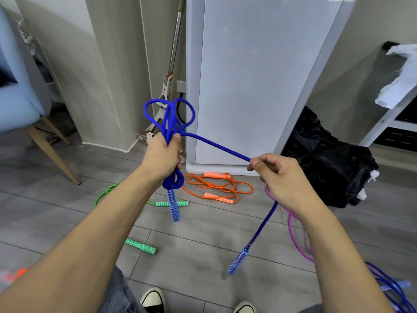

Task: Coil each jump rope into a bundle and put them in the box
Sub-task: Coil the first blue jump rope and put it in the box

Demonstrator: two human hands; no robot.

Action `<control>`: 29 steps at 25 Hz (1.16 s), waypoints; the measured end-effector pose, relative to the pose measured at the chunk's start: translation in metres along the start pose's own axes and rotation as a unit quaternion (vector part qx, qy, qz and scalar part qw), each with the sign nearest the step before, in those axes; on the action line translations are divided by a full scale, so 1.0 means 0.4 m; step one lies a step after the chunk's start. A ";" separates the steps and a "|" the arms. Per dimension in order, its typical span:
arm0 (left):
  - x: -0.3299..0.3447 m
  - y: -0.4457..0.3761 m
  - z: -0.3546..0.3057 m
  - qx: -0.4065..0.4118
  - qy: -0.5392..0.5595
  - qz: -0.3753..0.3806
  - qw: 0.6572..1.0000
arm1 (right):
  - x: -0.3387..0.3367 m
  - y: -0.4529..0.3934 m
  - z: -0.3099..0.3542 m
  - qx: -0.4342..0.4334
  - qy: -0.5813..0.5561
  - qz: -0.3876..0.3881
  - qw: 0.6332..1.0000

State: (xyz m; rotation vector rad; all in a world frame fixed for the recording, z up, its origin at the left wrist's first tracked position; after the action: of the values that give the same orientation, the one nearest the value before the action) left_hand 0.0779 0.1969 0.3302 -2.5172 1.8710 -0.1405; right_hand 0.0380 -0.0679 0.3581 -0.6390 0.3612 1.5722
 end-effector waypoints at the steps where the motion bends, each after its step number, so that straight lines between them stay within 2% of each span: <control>1: -0.018 -0.012 0.008 -0.001 -0.009 -0.038 0.999 | 0.005 0.003 0.006 0.000 0.012 0.021 1.000; 2: -0.035 -0.021 0.019 -0.007 -0.024 -0.062 0.998 | 0.010 0.005 0.012 -0.003 0.013 0.043 0.999; 4: -0.055 -0.031 0.039 -0.022 -0.084 -0.054 0.995 | 0.012 0.012 0.028 -0.017 0.001 0.058 0.998; 6: -0.046 -0.025 0.046 -0.025 -0.147 -0.001 0.989 | -0.007 0.007 0.034 -0.038 -0.008 -0.011 0.999; 7: -0.029 -0.015 0.048 -0.032 -0.134 0.030 0.990 | -0.023 0.003 0.028 -0.037 -0.018 -0.062 0.997; 9: 0.018 0.017 0.052 -0.070 -0.033 0.078 0.994 | -0.044 -0.005 0.011 -0.015 -0.047 -0.139 0.989; 11: 0.065 0.050 0.052 -0.113 0.042 0.105 0.987 | -0.040 -0.008 0.004 0.001 -0.048 -0.157 0.986; 17: 0.138 0.115 0.055 -0.156 0.075 0.153 0.973 | 0.038 -0.011 0.014 0.011 0.001 -0.110 0.994; 24: 0.154 0.133 0.035 -0.130 0.029 0.157 0.979 | 0.091 -0.003 0.027 0.026 0.056 -0.048 0.997; 29: 0.156 0.134 0.029 -0.103 0.027 0.161 0.981 | 0.145 0.008 0.034 -0.008 0.094 0.050 0.994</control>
State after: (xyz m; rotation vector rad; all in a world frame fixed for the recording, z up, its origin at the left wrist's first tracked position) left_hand 0.0453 0.1209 0.3202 -2.3005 2.3973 -0.0123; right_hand 0.0322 -0.0138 0.3340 -0.7937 0.5282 1.6147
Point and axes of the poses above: each hand's wrist, its own y-axis away from the middle knuckle, its own x-axis out of the palm, z = x × y, the point moved 5 cm from there along -y, towards the middle knuckle, and after that the axes turned 5 degrees about y, right-handed, at the moved point
